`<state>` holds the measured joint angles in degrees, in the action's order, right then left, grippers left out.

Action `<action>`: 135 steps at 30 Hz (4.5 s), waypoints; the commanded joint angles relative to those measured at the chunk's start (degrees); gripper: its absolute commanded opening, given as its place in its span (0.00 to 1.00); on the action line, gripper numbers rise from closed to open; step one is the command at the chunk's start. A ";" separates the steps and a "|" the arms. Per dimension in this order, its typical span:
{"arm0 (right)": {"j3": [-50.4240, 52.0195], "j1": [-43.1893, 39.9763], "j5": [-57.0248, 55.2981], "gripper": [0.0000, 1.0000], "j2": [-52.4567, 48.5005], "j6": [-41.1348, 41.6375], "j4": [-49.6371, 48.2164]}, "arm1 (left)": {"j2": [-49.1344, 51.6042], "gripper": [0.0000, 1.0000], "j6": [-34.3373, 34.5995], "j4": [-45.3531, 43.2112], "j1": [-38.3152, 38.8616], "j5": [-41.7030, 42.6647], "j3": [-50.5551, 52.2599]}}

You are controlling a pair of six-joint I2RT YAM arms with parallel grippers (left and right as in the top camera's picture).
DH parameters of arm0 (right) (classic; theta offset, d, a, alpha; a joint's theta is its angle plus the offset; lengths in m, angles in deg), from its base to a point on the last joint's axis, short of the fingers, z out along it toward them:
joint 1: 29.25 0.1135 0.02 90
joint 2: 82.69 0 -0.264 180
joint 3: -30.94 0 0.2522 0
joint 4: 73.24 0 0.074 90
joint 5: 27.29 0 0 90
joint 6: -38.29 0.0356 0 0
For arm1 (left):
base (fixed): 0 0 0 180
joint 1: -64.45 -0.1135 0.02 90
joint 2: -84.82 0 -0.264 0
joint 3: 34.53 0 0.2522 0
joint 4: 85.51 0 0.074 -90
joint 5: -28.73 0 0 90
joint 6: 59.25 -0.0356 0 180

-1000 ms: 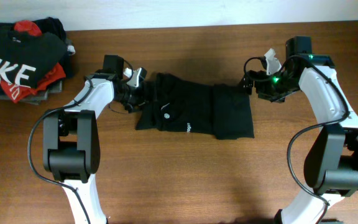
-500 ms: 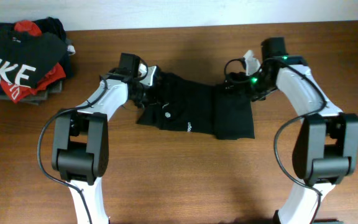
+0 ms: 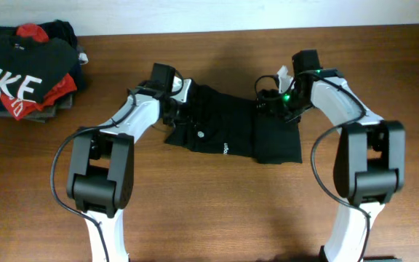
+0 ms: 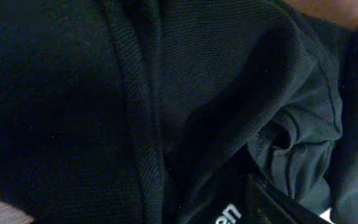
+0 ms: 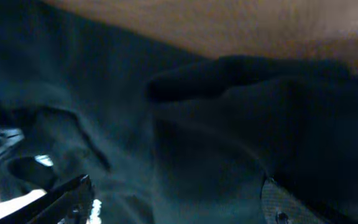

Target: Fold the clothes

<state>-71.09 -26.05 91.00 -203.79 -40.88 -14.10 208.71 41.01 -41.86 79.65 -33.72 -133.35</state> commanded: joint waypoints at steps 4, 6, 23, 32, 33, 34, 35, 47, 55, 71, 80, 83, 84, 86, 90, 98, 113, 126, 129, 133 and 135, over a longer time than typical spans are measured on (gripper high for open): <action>0.37 0.17 1.33 0.90 -3.13 0.63 -0.04 | 3.39 0.70 2.08 -0.07 3.17 -3.41 1.97; 0.37 0.17 2.19 0.89 -3.15 0.63 0.24 | 3.39 0.35 2.10 -0.59 3.82 -3.43 1.97; 0.52 0.33 2.27 0.89 -4.98 0.61 0.90 | 1.68 0.00 2.93 1.68 2.45 -8.22 0.61; 0.44 0.31 2.54 0.98 -4.92 0.92 0.68 | -0.28 0.00 -3.74 11.45 -5.57 -11.13 -4.37; 0.44 0.31 2.51 0.99 -4.74 1.36 0.81 | -0.28 0.00 -3.74 11.85 -6.14 -11.34 -4.35; 0.44 0.26 2.49 0.99 -4.57 1.36 0.83 | -0.26 0.00 -3.74 12.28 -6.71 -11.65 -4.35; 0.44 0.26 2.19 0.99 -4.20 1.60 0.83 | -0.26 0.00 -3.74 12.72 -7.30 -12.50 -4.35; 0.20 0.15 -4.20 0.99 2.05 5.16 0.63 | -1.84 0.00 -6.16 18.05 -15.41 -16.94 -5.25; 0.20 0.17 -4.81 0.99 1.88 5.16 0.61 | -5.64 0.00 -8.68 22.60 -16.28 -16.98 -9.18; 0.26 -0.22 -21.07 0.99 1.66 15.61 0.24 | -7.17 0.00 -8.13 38.23 -9.68 -26.01 -19.89; 2.14 -0.72 -21.51 0.99 1.64 16.70 -0.92 | -7.17 0.00 -5.31 41.72 -1.14 -35.54 -20.41; 3.82 -0.70 -21.53 0.99 1.55 16.68 -2.58 | -7.17 0.00 -3.87 42.32 0.98 -36.85 -22.29; 4.22 -0.70 -21.51 0.99 1.44 16.65 -2.86 | -7.17 0.00 -3.85 42.69 1.44 -36.81 -23.26; 4.26 -0.70 -21.49 1.00 1.42 16.44 -2.78 | -7.17 0.00 -3.72 43.36 2.23 -36.83 -25.29; 4.26 -0.07 -20.90 0.90 1.42 15.30 -2.71 | -7.17 0.00 -0.81 43.52 3.48 -36.37 -29.33; 4.28 0.17 -14.49 0.49 1.40 15.17 -2.80 | -7.08 0.00 -0.44 41.46 5.64 -35.32 -29.79; 4.28 5.73 -12.22 0.27 1.40 16.72 -3.26 | -5.44 0.00 0.85 38.10 9.88 -34.01 -29.35; 4.48 5.90 -12.20 0.26 0.37 16.85 -3.48 | 0.94 0.00 0.85 37.86 14.69 -32.79 -29.35; 4.48 5.90 -12.00 0.26 -0.52 17.81 -3.91 | 0.94 0.00 0.85 37.09 15.56 -32.81 -29.35; 4.48 5.90 -11.78 0.26 -0.79 17.75 -3.78 | 1.22 0.00 0.87 36.09 15.93 -32.74 -29.35; 4.48 5.90 -11.78 0.26 -0.79 17.75 -3.67 | 1.49 0.03 0.85 35.87 15.93 -32.74 -29.35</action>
<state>-67.22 -20.30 78.70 -203.81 -23.65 -17.77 209.96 41.10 -5.43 95.52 -67.25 -162.09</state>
